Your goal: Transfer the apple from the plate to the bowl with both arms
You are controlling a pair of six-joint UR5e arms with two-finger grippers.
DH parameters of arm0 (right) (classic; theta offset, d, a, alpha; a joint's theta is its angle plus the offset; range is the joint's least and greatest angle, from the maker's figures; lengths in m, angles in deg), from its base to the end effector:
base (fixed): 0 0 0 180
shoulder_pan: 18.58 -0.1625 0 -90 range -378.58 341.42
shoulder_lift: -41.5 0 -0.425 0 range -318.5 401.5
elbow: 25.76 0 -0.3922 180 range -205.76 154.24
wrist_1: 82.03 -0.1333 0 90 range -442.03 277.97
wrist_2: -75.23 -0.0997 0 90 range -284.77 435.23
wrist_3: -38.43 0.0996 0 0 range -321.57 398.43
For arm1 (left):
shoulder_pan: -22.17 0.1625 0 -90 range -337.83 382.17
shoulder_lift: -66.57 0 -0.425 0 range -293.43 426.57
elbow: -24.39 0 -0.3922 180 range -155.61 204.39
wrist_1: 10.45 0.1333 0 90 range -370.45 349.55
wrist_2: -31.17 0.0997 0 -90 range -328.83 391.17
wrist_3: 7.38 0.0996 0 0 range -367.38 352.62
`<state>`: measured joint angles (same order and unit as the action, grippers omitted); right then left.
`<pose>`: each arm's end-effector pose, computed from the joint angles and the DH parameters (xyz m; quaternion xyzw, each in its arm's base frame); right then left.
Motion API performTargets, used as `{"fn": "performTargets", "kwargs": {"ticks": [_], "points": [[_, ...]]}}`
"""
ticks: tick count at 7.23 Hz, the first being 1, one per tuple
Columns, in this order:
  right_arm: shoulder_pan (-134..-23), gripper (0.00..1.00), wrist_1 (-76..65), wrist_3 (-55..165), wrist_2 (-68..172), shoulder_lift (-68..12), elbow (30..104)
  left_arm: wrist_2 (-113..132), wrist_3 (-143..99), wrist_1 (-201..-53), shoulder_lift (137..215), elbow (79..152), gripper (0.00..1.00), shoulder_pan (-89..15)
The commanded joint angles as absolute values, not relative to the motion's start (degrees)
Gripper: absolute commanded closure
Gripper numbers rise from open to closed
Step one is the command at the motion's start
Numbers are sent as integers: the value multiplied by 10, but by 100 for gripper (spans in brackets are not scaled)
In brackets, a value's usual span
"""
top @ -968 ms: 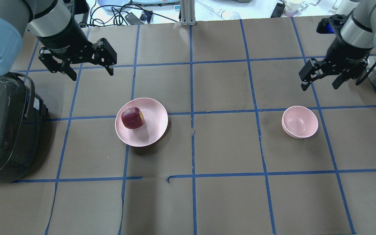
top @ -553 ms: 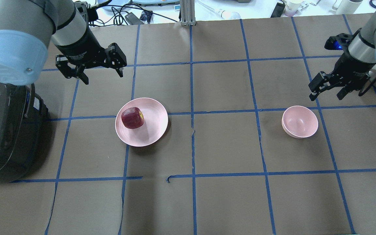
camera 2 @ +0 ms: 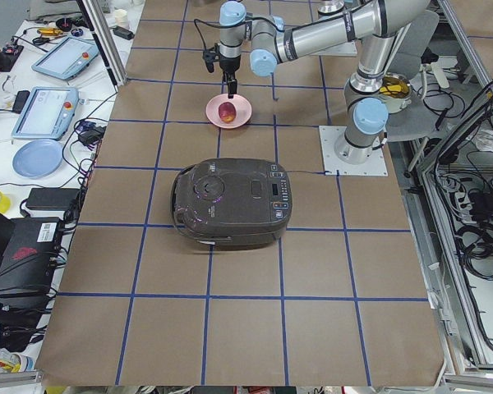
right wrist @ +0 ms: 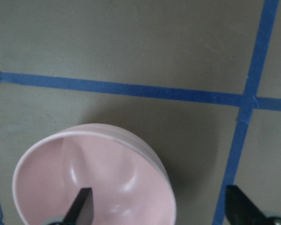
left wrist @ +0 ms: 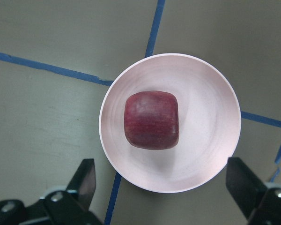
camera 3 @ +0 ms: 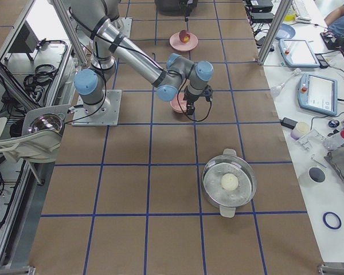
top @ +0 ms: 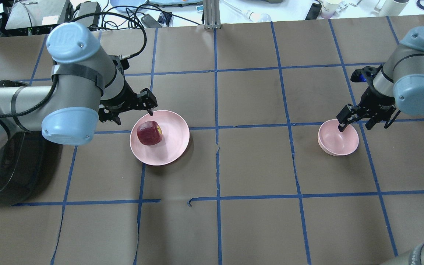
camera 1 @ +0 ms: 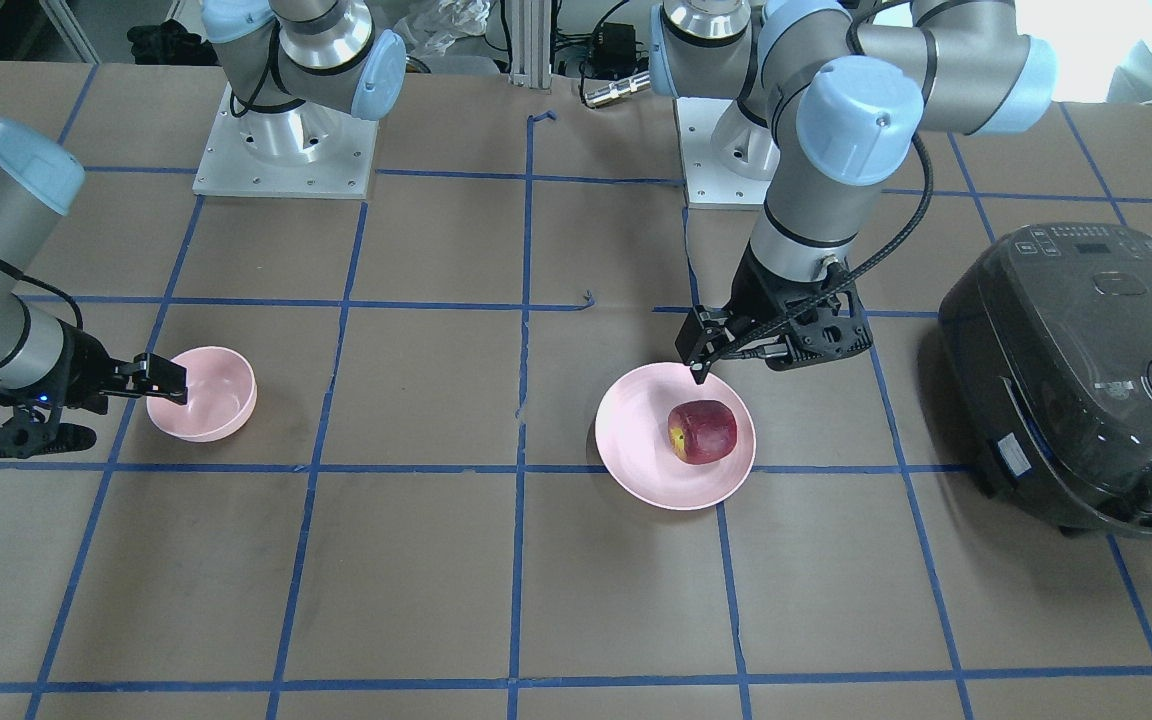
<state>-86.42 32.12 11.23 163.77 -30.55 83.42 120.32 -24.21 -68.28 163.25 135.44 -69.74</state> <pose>-0.0698 -0.5314 0.2107 -0.0422 0.9926 0.0974 0.0587 -0.1515 -0.4989 0.3106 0.1294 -0.9908 0.0370 0.0136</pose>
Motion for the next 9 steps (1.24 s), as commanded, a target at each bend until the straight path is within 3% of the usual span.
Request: {"fn": "performTargets", "kwargs": {"ticks": [1,2,3,4,7,9], "points": [[-856,1,335,111,1631,-280,845,1201,-245,-614,1670,1386,0,-698],[-856,56,333,111,1630,-280,845,1201,-243,-600,1682,1394,0,-697],[-856,89,333,104,1635,-280,845,1202,-245,-597,1699,1400,0,-697],[-856,100,332,86,1637,-280,844,1201,-247,-571,1714,1401,0,-697],[-856,100,316,98,1629,-290,840,1200,-249,-541,1743,1401,0,-697],[-862,100,233,156,1567,-317,817,1199,-250,-536,1754,1402,0,-698]]}}
